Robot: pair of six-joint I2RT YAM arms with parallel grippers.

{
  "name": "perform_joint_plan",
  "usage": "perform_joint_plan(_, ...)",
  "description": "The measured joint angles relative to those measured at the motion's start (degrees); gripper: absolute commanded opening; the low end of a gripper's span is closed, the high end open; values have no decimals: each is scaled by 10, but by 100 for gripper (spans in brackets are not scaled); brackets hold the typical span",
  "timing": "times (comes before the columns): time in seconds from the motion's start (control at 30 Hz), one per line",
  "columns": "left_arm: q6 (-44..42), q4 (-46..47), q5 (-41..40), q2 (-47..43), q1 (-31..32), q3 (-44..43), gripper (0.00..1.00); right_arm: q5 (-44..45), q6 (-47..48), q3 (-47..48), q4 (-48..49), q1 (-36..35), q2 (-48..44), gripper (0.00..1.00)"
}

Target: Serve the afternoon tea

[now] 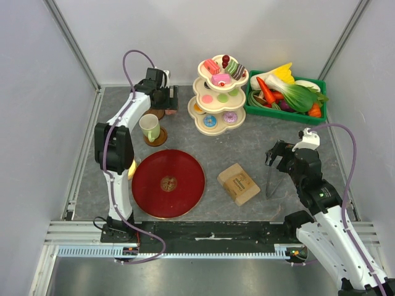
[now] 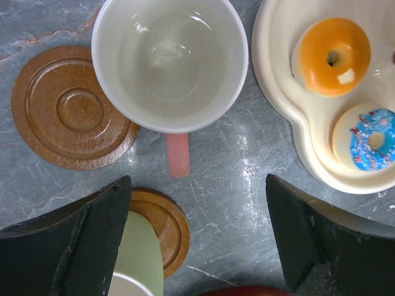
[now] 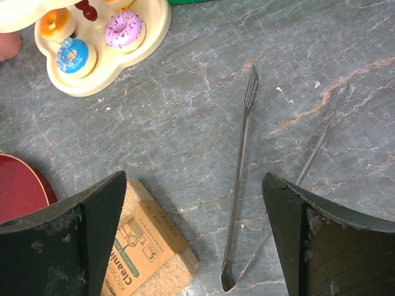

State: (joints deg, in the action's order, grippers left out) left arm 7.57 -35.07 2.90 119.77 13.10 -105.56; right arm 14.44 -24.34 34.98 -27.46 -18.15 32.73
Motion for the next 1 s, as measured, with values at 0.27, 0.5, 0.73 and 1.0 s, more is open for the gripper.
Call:
perform_joint_plan(0.27,-4,-4,-3,55,0,-31,77,7,0,0,0,0,0,98)
perform_joint_plan(0.5,-6,-9,-12,84,0,-52,49,9,0,0,0,0,0,98)
perform_joint_plan(0.73,-8,-10,-16,91,0,-64,20,11,0,0,0,0,0,98)
perform_joint_plan(1.0,-9,-21,-42,92,0,-74,2,11,-1,0,0,0,0,98)
